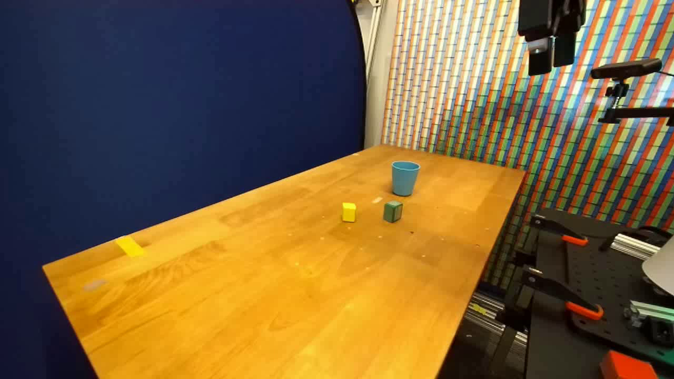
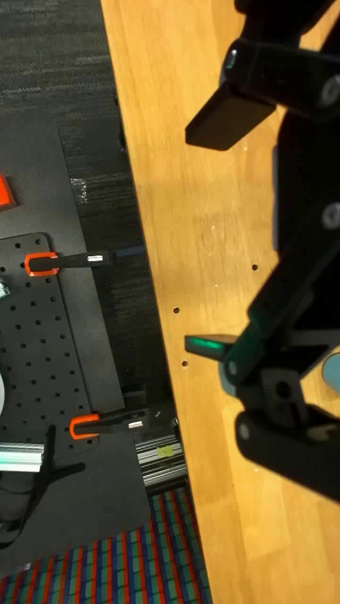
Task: Put the yellow block in the cup
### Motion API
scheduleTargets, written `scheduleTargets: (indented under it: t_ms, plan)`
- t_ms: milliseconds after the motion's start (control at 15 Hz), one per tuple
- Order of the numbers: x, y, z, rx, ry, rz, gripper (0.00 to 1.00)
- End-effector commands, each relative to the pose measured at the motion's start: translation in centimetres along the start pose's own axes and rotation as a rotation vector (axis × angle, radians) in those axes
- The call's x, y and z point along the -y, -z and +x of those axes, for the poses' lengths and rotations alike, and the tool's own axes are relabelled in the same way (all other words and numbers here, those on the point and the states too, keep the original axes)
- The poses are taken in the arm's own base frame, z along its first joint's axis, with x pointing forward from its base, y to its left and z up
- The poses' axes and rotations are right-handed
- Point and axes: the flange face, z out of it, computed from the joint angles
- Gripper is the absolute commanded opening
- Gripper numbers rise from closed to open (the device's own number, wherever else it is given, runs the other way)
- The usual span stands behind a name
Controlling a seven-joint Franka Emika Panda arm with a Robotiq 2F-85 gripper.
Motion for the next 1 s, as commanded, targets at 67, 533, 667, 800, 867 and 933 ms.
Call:
scheduleTargets:
  t_ms: [67,533,667,800,867,933]
  plan:
    - [0.0,0.2,0.0,-0.003,0.001,0.001,1.0]
    - [2.1,-3.1,7.7,0.018,-0.02,0.133,1.0]
    - [3.4,-5.0,10.5,0.022,-0.07,0.18,1.0]
    - [4.6,-7.2,13.8,0.02,-0.103,0.204,1.0]
    - [5.0,-8.4,15.4,0.022,-0.132,0.194,1.0]
    - [5.4,-9.5,17.1,0.025,-0.165,0.192,1.0]
